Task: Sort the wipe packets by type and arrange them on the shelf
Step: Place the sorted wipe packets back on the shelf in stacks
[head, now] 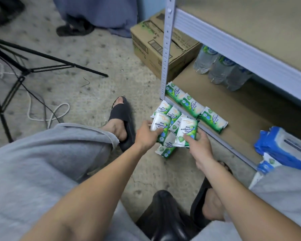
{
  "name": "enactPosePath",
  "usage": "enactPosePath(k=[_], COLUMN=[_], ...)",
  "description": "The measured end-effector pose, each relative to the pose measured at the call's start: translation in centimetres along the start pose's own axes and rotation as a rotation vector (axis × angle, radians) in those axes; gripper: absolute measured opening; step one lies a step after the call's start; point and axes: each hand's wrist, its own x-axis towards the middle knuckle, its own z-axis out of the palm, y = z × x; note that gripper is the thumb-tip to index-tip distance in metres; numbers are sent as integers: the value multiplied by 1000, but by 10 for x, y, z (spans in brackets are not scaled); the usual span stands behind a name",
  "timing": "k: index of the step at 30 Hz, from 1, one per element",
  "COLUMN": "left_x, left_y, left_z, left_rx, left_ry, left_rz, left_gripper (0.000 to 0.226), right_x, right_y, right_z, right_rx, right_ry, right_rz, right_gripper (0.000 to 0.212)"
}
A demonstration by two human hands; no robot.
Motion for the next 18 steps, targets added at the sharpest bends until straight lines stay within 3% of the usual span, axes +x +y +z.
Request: enactPosePath(k=[5,10,18], left_x=[-35,-65,-104], left_y=[49,99,184], left_z=[-13,-26,-29], left_rx=[-110,-251,-344], left_ry=[16,-2,-54], left_rz=[127,239,429], left_gripper=[37,36,36], right_x=[-30,-55,-90], right_y=[-43,-89,-172], right_z=[-11,-37,-93], right_rx=[-33,-42,-62], right_ry=[-54,-57,4], right_rz=[-186,-341,-595], right_gripper=[59,43,46])
